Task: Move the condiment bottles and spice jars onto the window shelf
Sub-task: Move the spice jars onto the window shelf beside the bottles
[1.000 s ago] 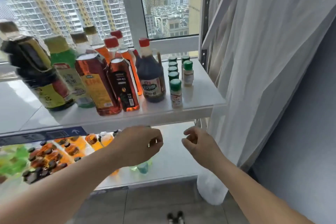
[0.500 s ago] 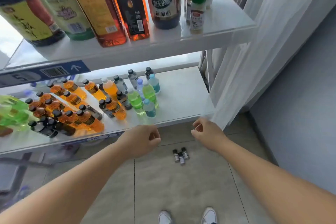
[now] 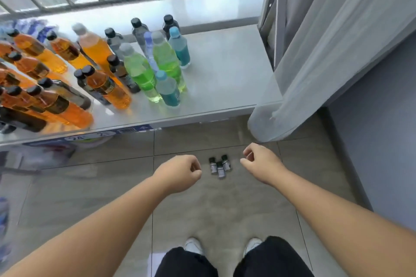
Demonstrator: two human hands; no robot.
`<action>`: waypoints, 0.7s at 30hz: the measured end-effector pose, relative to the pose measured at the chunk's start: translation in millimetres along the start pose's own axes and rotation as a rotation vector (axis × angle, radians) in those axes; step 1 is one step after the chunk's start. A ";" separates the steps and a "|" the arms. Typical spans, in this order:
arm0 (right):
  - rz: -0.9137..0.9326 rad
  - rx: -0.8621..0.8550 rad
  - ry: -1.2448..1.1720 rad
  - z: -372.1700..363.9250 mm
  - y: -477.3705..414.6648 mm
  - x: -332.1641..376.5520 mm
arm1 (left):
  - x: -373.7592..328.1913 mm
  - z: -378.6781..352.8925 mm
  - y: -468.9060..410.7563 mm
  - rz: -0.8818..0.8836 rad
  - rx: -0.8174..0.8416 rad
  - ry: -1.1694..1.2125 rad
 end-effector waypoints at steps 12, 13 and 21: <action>-0.005 -0.002 0.029 -222.9 -206.5 -134.4 | 87.5 -217.2 -272.8 0.094 0.081 0.050; -0.014 0.009 0.038 -234.0 -217.6 -142.4 | 92.7 -232.3 -289.2 0.104 0.071 0.067; -0.094 0.106 0.051 -302.3 -279.9 -190.5 | 130.5 -315.7 -381.2 0.209 0.048 0.253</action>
Point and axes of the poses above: each hand's wrist, its own y-axis away from the middle knuckle, its own z-axis out of the back of the hand, x = y × z, the point moved 2 cm from there along -y, towards the middle knuckle, and after that the axes turned 2 degrees about z, right-handed, at the moved point
